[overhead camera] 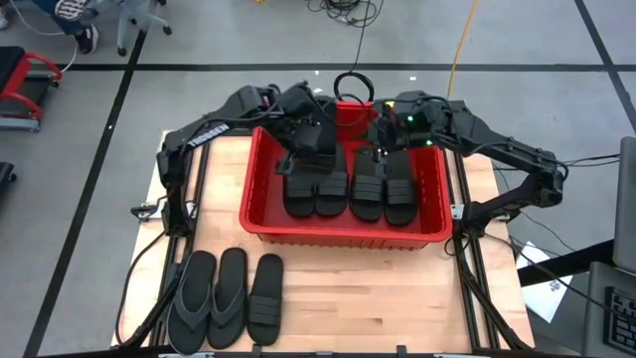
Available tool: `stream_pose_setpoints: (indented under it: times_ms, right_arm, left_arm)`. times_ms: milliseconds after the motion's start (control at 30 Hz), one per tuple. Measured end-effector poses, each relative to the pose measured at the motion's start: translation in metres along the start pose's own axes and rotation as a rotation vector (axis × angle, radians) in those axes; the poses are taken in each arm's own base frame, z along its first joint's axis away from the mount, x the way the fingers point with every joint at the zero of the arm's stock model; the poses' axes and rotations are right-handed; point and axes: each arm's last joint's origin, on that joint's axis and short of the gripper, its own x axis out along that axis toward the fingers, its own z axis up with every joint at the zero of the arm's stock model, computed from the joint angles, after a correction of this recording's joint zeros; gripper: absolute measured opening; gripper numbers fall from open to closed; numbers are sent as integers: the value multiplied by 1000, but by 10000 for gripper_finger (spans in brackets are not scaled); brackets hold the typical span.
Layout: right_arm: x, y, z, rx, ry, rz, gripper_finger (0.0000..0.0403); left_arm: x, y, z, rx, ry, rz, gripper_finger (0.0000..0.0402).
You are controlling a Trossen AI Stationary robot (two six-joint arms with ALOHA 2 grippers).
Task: Pick and place slides into bin
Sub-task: Put the black slide into the red bin
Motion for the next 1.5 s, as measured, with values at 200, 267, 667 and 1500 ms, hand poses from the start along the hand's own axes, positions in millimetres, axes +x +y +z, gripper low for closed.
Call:
stream_pose_setpoints:
  times_ms: [200,267,667,1500]
  right_arm:
    - [16,1,-5,-89,52,59,140]
    - [17,0,-4,-128,40,53,140]
    - [24,-5,-10,-236,75,60,139]
    - [51,-2,-22,-221,139,188,120]
  left_arm:
    - [3,5,12,16,-93,73,0]
    - [2,7,14,4,-118,87,0]
    - [3,2,23,8,-196,43,0]
    - [5,-3,36,24,-245,89,0]
